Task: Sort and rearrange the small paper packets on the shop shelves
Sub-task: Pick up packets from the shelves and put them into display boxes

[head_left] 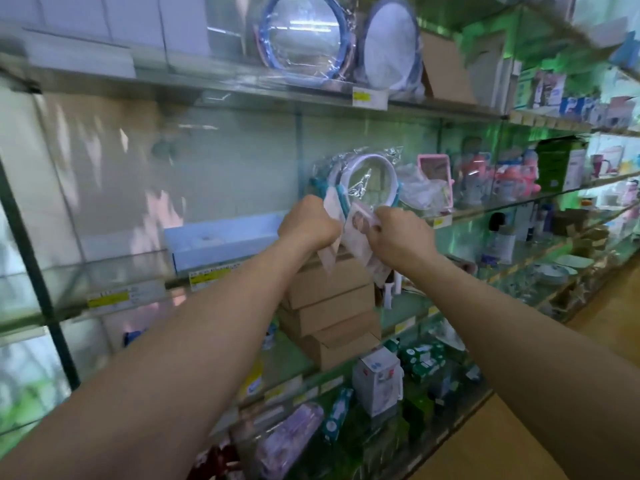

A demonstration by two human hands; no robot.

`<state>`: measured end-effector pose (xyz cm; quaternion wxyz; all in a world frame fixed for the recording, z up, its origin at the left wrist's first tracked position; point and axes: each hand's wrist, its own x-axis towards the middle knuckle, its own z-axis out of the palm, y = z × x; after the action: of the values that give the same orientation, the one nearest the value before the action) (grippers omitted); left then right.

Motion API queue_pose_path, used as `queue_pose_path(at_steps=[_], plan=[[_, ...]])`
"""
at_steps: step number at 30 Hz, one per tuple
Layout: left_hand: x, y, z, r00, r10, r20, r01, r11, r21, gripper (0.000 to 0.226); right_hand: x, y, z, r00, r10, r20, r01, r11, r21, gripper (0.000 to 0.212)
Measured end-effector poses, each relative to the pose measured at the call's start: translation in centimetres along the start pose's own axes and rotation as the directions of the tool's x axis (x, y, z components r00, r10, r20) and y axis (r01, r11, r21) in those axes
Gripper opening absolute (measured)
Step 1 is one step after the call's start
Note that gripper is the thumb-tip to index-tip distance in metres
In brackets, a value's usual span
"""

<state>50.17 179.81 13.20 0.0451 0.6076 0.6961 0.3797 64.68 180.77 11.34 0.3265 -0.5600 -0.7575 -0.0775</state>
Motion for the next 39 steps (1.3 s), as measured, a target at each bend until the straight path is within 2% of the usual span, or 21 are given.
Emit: queue_pose_path(at_steps=[7, 14, 19, 24, 27, 30, 34, 39], plan=[[3.7, -2.2, -4.6, 0.972, -0.193, -0.138, 0.148, 0.948, -0.282, 0.018, 6.3, -2.1, 1.4, 0.990, -0.135, -0.040, 0.140, 0.978, 0.157, 0.021], [6.7, -3.8, -5.8, 0.919, -0.361, -0.157, 0.275, 0.875, -0.398, 0.027, 12.3, -2.8, 3.9, 0.978, -0.207, 0.034, 0.171, 0.882, 0.439, 0.020], [7.8, -5.3, -5.5, 0.860, -0.492, -0.136, 0.351, 0.764, -0.541, 0.028, 15.6, -2.3, 6.4, 0.955, -0.264, 0.138, 0.122, 0.769, 0.628, 0.020], [7.9, -7.0, -5.7, 0.824, -0.556, -0.106, 0.385, 0.687, -0.616, 0.025, 17.5, -2.9, 8.4, 0.930, -0.322, 0.178, 0.072, 0.632, 0.771, 0.016], [7.9, -8.1, -6.0, 0.800, -0.593, -0.093, 0.391, 0.632, -0.669, 0.024, 18.1, -4.1, 9.5, 0.901, -0.363, 0.236, -0.014, 0.519, 0.855, 0.015], [8.2, -9.4, -6.4, 0.782, -0.617, -0.089, 0.373, 0.577, -0.727, 0.017, 18.5, -5.4, 10.6, 0.866, -0.390, 0.314, -0.118, 0.449, 0.886, 0.015], [8.6, -11.2, -7.3, 0.758, -0.645, -0.092, 0.355, 0.527, -0.772, 0.007, 19.4, -7.1, 12.1, 0.825, -0.424, 0.374, -0.155, 0.466, 0.871, 0.028], [9.4, -13.4, -9.3, 0.738, -0.668, -0.094, 0.303, 0.454, -0.838, 0.003, 21.2, -8.7, 13.5, 0.824, -0.435, 0.363, -0.100, 0.518, 0.849, 0.036]])
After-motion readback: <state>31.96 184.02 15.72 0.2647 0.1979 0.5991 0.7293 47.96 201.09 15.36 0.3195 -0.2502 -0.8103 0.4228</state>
